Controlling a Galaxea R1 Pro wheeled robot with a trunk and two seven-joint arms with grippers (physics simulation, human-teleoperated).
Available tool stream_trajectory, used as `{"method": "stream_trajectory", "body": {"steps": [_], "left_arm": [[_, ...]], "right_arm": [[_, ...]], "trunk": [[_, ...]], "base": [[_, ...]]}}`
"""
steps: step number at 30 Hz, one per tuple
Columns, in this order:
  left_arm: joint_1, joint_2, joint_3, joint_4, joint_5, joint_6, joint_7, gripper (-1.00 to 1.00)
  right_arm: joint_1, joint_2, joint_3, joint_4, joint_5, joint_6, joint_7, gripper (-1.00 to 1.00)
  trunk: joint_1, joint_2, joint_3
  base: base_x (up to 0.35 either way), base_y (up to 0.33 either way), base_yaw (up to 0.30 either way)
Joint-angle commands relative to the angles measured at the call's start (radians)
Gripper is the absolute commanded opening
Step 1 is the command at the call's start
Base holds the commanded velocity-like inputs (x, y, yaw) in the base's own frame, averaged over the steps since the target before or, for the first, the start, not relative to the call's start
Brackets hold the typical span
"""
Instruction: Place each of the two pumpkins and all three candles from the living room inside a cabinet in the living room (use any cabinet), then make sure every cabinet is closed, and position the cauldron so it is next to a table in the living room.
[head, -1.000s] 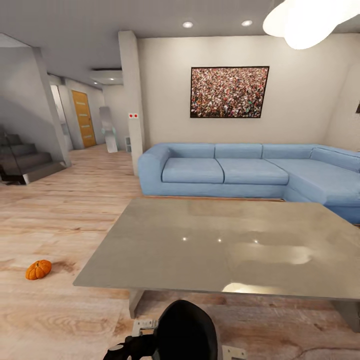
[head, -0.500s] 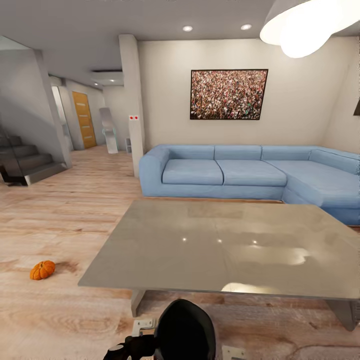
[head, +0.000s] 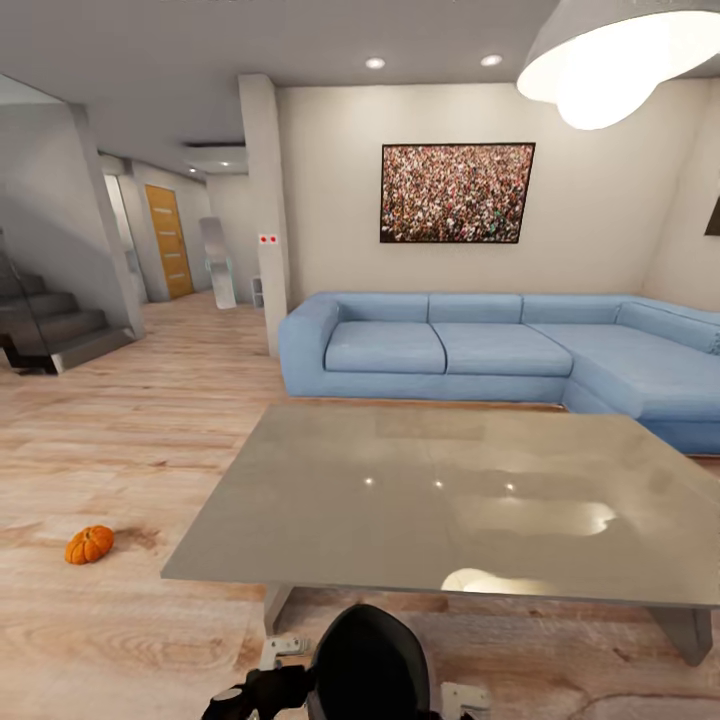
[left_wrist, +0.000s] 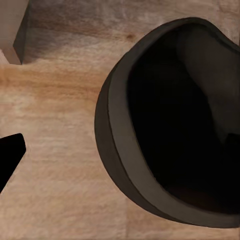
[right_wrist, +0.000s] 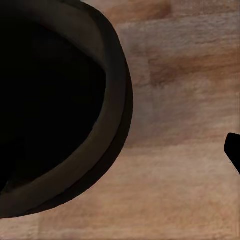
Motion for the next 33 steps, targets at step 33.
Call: {"method": "stream_trajectory", "body": {"steps": [33], "left_arm": [[0.001,0.012,-0.015,-0.06,0.123,0.02,-0.002,1.0]], "right_arm": [[-0.043,-0.001,0.005,-0.029,-0.013,-0.021,-0.012,1.0]], "trunk": [[-0.058,0.105,0.054]], "base": [[-0.254,0.0,-0.072]]}}
